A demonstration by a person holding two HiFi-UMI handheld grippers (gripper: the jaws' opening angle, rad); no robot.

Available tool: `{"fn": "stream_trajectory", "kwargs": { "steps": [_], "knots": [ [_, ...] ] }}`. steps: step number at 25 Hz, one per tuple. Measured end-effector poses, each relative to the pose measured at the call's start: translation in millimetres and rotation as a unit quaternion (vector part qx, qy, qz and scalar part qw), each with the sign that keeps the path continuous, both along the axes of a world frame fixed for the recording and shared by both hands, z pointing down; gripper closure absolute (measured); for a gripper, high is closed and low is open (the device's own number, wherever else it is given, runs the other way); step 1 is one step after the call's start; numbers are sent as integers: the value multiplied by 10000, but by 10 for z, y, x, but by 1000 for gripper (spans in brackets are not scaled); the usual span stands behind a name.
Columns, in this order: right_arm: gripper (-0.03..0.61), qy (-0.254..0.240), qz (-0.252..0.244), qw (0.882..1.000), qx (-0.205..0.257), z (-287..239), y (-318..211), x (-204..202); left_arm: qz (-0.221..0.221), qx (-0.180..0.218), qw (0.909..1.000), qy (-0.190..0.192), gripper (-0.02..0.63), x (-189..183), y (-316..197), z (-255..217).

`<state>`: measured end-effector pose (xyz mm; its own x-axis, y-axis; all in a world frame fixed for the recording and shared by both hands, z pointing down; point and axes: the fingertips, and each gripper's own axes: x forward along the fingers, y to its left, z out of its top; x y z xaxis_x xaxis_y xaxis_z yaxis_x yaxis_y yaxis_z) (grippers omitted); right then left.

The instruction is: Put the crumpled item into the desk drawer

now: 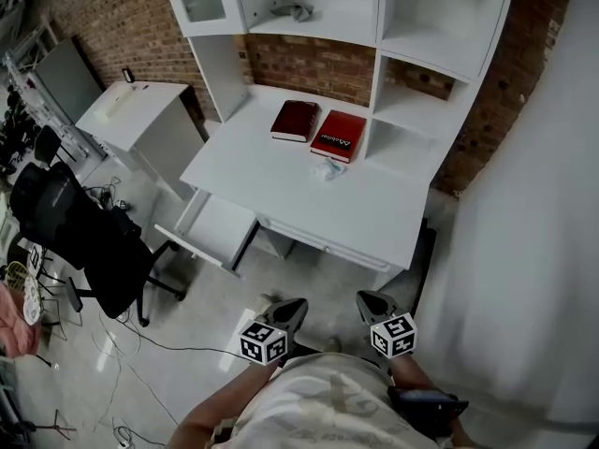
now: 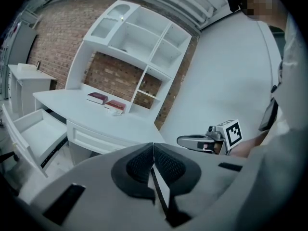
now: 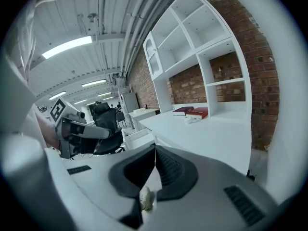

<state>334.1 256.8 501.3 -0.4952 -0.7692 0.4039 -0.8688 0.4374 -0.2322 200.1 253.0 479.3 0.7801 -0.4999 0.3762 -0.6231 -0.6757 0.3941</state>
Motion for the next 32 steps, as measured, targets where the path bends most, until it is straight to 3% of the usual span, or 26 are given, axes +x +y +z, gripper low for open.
{"fn": "stream_trajectory", "kwargs": {
  "steps": [18,26,32],
  "knots": [
    [555,115,-56,9998,-145,49,-23,-121,22,-80,9999,-113,592,-64,66,18],
    [555,-15,277,9995,-165,39,-263,-115,-108,-175,9996,-185,592,-226,-41,51],
    [555,-34,263,9995,-173,59,-470,-141,-209,-167,9995,-171,592,-282,-215,52]
  ]
}}
